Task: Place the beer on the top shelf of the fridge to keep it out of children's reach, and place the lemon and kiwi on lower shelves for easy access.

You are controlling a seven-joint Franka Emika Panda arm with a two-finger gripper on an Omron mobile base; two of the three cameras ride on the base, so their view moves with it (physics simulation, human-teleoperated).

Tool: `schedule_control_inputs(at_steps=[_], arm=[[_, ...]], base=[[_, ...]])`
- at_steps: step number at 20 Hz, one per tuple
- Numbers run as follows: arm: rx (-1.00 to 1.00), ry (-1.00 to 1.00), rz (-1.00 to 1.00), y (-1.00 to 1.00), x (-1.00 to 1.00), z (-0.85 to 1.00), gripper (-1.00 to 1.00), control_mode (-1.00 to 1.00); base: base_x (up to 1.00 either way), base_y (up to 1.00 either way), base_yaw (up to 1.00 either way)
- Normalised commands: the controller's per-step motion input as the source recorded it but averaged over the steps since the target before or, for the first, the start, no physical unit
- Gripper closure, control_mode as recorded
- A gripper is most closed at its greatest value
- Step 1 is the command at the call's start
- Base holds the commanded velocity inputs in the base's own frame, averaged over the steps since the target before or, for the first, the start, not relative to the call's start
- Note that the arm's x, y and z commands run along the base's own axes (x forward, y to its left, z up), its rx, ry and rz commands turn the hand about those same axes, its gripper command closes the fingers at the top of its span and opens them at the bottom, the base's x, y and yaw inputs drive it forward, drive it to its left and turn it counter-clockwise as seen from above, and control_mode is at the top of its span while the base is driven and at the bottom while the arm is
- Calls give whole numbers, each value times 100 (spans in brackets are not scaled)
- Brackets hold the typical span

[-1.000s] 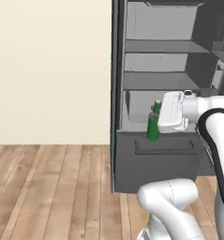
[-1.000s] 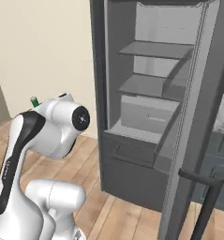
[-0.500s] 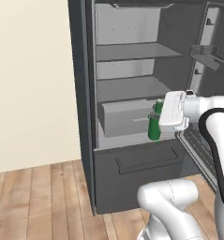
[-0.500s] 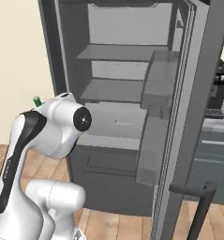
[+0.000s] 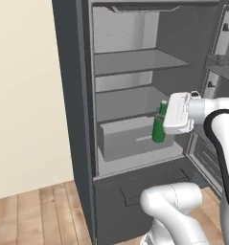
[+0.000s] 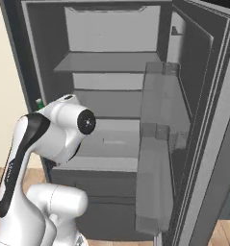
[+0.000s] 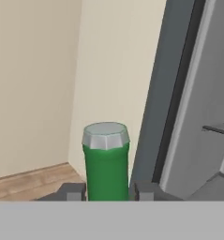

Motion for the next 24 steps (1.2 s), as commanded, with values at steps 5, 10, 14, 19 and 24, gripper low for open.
schedule_control_inputs(at_steps=[5, 10, 14, 19, 24], arm=[[0, 0, 0, 0, 0, 0, 100, 100], [0, 0, 0, 0, 0, 0, 100, 100], [0, -19, -17, 0, 13, 9, 100, -100], [0, -20, -13, 0, 6, 47, 100, -100], [0, -8, -6, -4, 15, 73, 100, -100]], base=[[67, 33, -20], [39, 3, -21], [0, 0, 0], [0, 0, 0], [0, 0, 0]])
